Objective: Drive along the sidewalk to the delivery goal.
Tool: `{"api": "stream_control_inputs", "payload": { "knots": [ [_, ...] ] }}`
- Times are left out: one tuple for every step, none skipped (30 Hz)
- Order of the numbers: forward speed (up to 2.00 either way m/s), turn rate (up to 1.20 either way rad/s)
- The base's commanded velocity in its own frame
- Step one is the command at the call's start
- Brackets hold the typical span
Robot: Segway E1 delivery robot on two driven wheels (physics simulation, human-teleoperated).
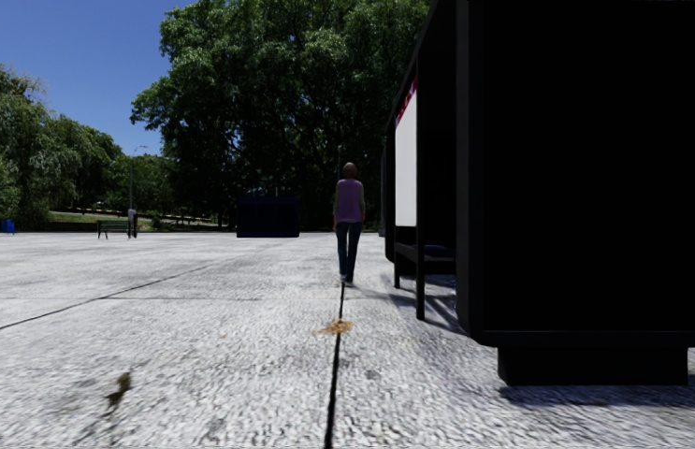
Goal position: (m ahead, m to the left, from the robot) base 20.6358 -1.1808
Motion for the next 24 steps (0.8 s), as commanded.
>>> {"api": "stream_control_inputs", "payload": {
  "knots": [
    [2.0,0.0],
    [2.0,0.0],
    [2.0,0.0],
    [2.0,0.0],
    [2.0,0.0],
    [2.0,0.0],
    [2.0,0.0],
    [2.0,0.0],
    [2.0,0.0],
    [2.0,0.0],
    [2.0,0.0],
    [2.0,0.0],
    [2.0,0.0],
    [2.0,0.0],
    [2.0,0.0],
    [2.0,0.0],
    [2.0,0.0],
    [2.0,0.0],
    [2.0,0.0],
    [2.0,0.0],
    [2.0,0.0],
    [2.0,0.0],
    [2.0,0.0],
    [2.0,0.0]
  ]
}}
